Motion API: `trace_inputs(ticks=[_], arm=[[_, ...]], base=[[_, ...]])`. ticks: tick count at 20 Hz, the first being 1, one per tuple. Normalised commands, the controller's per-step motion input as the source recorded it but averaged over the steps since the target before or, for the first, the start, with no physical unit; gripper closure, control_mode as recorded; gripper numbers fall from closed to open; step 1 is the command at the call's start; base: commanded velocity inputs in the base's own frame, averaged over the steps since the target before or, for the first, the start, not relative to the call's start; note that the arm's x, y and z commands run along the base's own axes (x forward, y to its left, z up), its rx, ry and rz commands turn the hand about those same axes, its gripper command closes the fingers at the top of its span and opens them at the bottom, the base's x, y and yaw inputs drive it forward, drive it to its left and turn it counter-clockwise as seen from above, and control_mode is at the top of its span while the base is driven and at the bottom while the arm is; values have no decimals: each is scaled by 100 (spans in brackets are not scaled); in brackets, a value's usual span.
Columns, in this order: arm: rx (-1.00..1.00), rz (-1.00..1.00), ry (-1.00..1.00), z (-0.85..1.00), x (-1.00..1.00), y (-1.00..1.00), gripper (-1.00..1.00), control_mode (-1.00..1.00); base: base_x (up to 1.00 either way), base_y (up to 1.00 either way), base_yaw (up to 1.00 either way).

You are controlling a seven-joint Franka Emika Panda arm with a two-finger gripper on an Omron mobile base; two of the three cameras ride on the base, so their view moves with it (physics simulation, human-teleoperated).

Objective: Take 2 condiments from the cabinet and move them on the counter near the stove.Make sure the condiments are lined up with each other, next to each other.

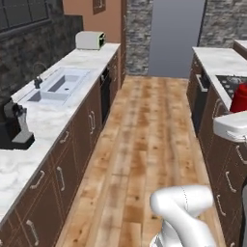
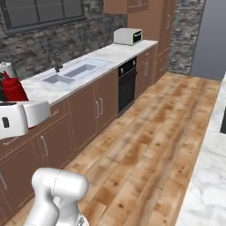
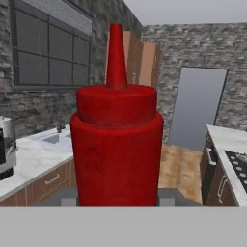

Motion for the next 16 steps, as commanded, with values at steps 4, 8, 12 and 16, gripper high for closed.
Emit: trace_inputs(ticks=[4,8,12,16], arm=[[0,0,0,0,0,0,100,100],[0,0,0,0,0,0,100,100],[0,0,0,0,0,0,100,100],[0,0,0,0,0,0,100,100]], base=[[100,0,-17],[100,0,-21],[100,1,-36],[85,13,-56]])
